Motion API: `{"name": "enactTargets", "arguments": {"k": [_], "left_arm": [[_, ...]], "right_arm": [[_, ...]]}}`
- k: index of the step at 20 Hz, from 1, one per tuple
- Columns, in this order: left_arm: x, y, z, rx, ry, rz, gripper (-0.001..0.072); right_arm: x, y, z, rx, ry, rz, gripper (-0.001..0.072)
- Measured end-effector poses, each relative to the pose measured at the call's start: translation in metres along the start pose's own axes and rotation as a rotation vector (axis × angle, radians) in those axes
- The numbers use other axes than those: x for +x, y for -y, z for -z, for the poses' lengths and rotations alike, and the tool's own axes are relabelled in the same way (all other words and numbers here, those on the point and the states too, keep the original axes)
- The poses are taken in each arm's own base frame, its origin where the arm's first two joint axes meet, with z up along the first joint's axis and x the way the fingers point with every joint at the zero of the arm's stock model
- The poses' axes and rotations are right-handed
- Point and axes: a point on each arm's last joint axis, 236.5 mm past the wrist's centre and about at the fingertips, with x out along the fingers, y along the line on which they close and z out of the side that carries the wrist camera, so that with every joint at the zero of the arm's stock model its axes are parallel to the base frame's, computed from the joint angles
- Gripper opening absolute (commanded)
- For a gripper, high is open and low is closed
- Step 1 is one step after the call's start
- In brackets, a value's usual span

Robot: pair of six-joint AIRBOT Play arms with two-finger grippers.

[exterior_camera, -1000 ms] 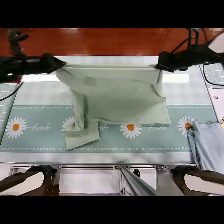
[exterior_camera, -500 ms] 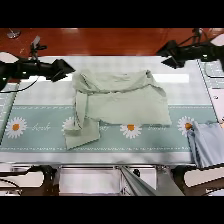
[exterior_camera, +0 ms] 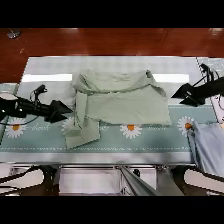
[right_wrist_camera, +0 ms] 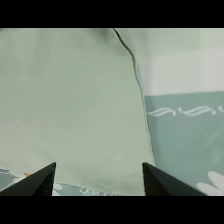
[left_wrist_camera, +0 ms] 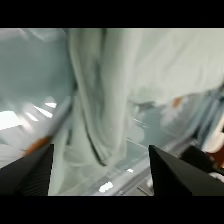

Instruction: Fold the shirts.

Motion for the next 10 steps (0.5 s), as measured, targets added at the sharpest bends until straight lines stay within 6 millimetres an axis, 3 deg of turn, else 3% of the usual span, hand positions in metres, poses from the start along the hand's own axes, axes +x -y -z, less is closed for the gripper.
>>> {"name": "enactTargets", "arguments": {"k": [5,10], "left_arm": [[0.041,0.014,0.027,0.0,-0.023,0.065,0.0701],[0.069,0.012,0.036,-0.017,-0.046,0.009,0.0674]], "right_arm": [[0.019,0.003,0.043,0.042,0.011,-0.038,0.0617],[0.02,0.002,0.055,0.038,0.019,-0.047,0.0617]]}}
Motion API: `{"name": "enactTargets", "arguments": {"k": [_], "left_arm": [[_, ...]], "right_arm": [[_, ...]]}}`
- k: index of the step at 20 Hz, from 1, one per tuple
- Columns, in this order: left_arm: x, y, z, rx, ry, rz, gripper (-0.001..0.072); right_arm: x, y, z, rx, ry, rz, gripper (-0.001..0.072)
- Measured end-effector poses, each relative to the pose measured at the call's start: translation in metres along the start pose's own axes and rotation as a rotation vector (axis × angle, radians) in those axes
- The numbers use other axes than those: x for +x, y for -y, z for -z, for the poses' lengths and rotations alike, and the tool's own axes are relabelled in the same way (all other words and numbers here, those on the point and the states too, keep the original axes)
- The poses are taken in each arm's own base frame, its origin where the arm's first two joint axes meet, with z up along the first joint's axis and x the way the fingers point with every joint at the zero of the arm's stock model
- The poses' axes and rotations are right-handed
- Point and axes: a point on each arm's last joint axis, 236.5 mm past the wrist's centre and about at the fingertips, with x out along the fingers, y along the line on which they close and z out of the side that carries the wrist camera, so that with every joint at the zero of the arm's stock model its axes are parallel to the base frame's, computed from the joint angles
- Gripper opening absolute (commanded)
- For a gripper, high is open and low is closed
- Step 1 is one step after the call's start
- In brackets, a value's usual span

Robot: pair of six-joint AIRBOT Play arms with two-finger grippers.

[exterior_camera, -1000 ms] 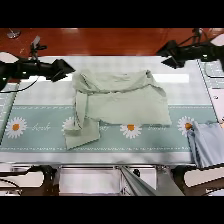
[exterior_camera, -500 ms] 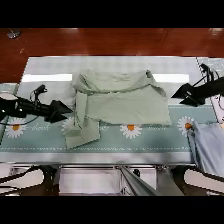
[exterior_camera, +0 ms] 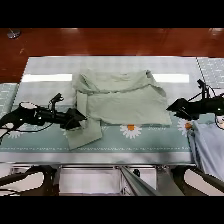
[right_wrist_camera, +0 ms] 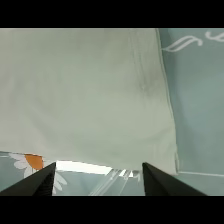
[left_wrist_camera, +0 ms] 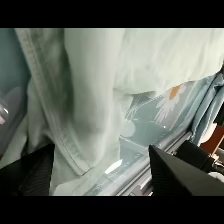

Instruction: Fold the shirts.

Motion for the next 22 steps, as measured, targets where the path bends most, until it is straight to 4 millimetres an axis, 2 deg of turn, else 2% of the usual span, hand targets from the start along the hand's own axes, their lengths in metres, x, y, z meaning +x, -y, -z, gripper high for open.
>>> {"name": "enactTargets", "arguments": {"k": [1,2,3,5,9,13,16,19,22], "left_arm": [[0.004,0.001,-0.001,0.001,0.003,-0.003,0.0462],[0.007,0.0,-0.004,0.006,0.015,-0.021,0.0035],[0.01,-0.005,-0.006,0.021,0.025,-0.05,0.0022],[0.011,0.0,-0.012,0.039,0.042,-0.048,0.0022],[0.008,0.01,-0.016,0.078,0.036,-0.032,0.0022],[0.003,0.022,-0.02,0.11,0.031,-0.009,0.0022],[0.001,0.028,-0.02,0.125,0.022,0.003,0.0023],[0.0,0.03,-0.021,0.13,0.021,0.007,0.0022],[0.0,0.03,-0.021,0.132,0.019,0.009,0.0023]], "right_arm": [[0.0,0.0,0.001,0.0,0.0,-0.001,0.0617],[0.0,0.0,0.002,-0.002,0.0,-0.001,0.0617],[0.001,-0.001,0.003,-0.002,-0.002,-0.002,0.0618],[0.001,0.001,0.004,-0.004,-0.003,0.005,0.0618],[0.0,0.026,0.012,0.034,-0.033,0.109,0.0618],[0.009,0.052,0.036,0.1,-0.097,0.193,0.0618],[0.019,0.062,0.05,0.136,-0.14,0.208,0.0618],[0.029,0.062,0.045,0.162,-0.126,0.182,0.0617],[0.043,0.046,0.032,0.207,-0.097,0.09,0.0616]]}}
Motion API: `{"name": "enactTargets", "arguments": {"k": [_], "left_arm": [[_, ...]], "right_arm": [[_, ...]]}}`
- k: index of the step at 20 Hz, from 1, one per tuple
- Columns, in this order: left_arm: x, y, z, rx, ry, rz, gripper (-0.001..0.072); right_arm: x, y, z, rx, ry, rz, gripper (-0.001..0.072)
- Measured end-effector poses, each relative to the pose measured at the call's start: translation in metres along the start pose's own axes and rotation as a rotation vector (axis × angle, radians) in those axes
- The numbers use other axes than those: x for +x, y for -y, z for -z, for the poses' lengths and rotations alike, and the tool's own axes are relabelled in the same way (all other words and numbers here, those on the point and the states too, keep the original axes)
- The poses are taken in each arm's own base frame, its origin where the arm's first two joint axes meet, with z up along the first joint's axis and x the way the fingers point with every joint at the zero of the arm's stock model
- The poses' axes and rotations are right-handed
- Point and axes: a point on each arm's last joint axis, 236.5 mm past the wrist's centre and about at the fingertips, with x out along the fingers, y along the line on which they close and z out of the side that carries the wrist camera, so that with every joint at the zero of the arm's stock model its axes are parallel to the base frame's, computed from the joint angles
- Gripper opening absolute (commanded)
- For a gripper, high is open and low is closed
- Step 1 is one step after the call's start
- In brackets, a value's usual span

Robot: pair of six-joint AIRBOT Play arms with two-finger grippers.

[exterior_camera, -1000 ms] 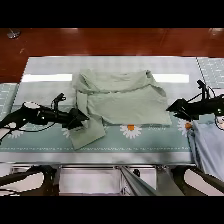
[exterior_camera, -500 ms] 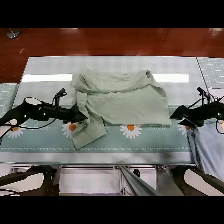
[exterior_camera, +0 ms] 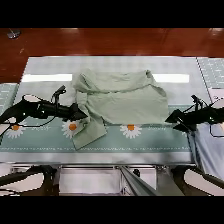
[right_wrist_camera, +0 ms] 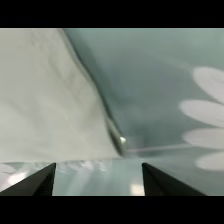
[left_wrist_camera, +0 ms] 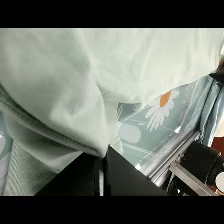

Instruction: Fold the shirts.

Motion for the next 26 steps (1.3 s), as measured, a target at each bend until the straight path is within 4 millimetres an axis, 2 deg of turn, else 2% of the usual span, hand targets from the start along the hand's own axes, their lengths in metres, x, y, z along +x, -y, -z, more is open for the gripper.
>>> {"name": "enactTargets", "arguments": {"k": [3,4,5,6,9,11,13,14,16,18,20,22,24,26], "left_arm": [[0.0,0.0,0.0,0.0,-0.002,0.001,0.0022],[0.0,0.0,0.0,0.001,-0.002,0.002,0.0022],[0.0,0.001,0.0,0.0,-0.002,0.002,0.0022],[0.0,0.001,0.0,0.001,-0.002,0.002,0.0022],[-0.003,0.004,-0.004,0.009,0.006,0.006,0.0022],[-0.012,0.017,-0.02,0.031,0.04,0.033,0.0022],[-0.033,0.047,-0.046,0.084,0.104,0.085,0.0022],[-0.05,0.069,-0.064,0.126,0.159,0.12,0.0022],[-0.094,0.113,-0.097,0.224,0.274,0.16,0.0022],[-0.151,0.165,-0.12,0.339,0.404,0.189,0.0022],[-0.219,0.217,-0.129,0.456,0.557,0.198,0.0022],[-0.284,0.264,-0.119,0.577,0.701,0.185,0.0022],[-0.345,0.302,-0.096,0.684,0.851,0.14,0.0021],[-0.395,0.325,-0.066,0.758,1.0,0.036,0.0022]], "right_arm": [[0.008,-0.025,-0.022,0.017,0.036,-0.095,0.0611],[0.01,-0.033,-0.027,0.008,0.041,-0.109,0.0498],[0.013,-0.04,-0.033,-0.014,0.048,-0.11,0.0207],[0.016,-0.045,-0.037,-0.038,0.049,-0.103,0.0031],[0.014,-0.076,-0.046,-0.115,0.048,-0.13,0.003],[-0.005,-0.1,-0.067,-0.174,0.101,-0.153,0.003],[-0.042,-0.135,-0.089,-0.258,0.166,-0.187,0.003],[-0.065,-0.155,-0.099,-0.306,0.204,-0.202,0.003],[-0.129,-0.201,-0.119,-0.411,0.328,-0.238,0.003],[-0.203,-0.247,-0.125,-0.529,0.471,-0.27,0.003],[-0.277,-0.286,-0.11,-0.646,0.617,-0.294,0.003],[-0.343,-0.311,-0.077,-0.742,0.759,-0.312,0.003],[-0.392,-0.319,-0.039,-0.809,0.884,-0.298,0.003],[-0.434,-0.318,0.004,-0.857,1.004,-0.273,0.003]]}}
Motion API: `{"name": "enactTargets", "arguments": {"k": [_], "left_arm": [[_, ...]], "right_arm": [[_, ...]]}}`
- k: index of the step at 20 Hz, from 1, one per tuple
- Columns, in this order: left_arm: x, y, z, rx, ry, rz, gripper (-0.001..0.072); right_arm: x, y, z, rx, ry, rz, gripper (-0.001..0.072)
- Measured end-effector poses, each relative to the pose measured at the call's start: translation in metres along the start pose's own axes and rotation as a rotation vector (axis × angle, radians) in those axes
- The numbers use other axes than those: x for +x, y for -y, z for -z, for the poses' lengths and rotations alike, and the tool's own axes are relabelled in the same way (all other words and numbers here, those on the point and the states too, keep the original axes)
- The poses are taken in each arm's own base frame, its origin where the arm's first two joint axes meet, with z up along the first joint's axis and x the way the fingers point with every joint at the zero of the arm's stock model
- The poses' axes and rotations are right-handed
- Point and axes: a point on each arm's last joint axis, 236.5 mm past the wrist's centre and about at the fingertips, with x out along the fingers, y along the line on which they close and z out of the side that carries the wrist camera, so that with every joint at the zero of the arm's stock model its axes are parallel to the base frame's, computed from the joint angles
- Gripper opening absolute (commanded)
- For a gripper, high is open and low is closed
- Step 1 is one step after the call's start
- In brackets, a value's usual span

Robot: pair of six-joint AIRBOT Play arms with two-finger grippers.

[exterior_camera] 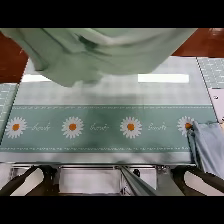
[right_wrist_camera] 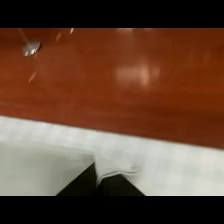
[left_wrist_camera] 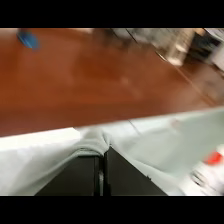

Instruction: Fold the shirts.

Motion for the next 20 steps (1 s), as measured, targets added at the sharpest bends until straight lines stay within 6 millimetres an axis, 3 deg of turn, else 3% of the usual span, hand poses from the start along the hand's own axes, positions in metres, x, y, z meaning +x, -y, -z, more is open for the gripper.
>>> {"name": "enactTargets", "arguments": {"k": [2,4,7,10,13,15,18,20], "left_arm": [[-0.04,0.018,-0.025,0.116,0.08,-0.13,0.0022],[-0.072,0.035,-0.032,0.208,0.12,-0.266,0.0022],[-0.111,0.062,-0.023,0.336,0.13,-0.435,0.0021],[-0.154,0.082,-0.008,0.419,0.121,-0.542,0.0021],[-0.19,0.076,0.008,0.431,0.081,-0.603,0.0021],[-0.196,0.062,0.017,0.424,0.036,-0.63,0.0021],[-0.177,0.022,0.041,0.401,-0.099,-0.696,0.0021],[-0.148,-0.009,0.064,0.386,-0.209,-0.734,0.0021]], "right_arm": [[-0.048,-0.019,-0.01,-0.065,0.078,0.048,0.003],[-0.091,-0.036,-0.011,-0.114,0.135,0.097,0.003],[-0.143,-0.052,0.005,-0.15,0.163,0.164,0.003],[-0.177,-0.065,0.029,-0.164,0.152,0.197,0.003],[-0.191,-0.065,0.055,-0.15,0.086,0.233,0.003],[-0.19,-0.057,0.072,-0.126,0.026,0.254,0.0031],[-0.166,-0.042,0.099,-0.073,-0.088,0.246,0.003],[-0.137,-0.027,0.123,-0.018,-0.18,0.227,0.003]]}}
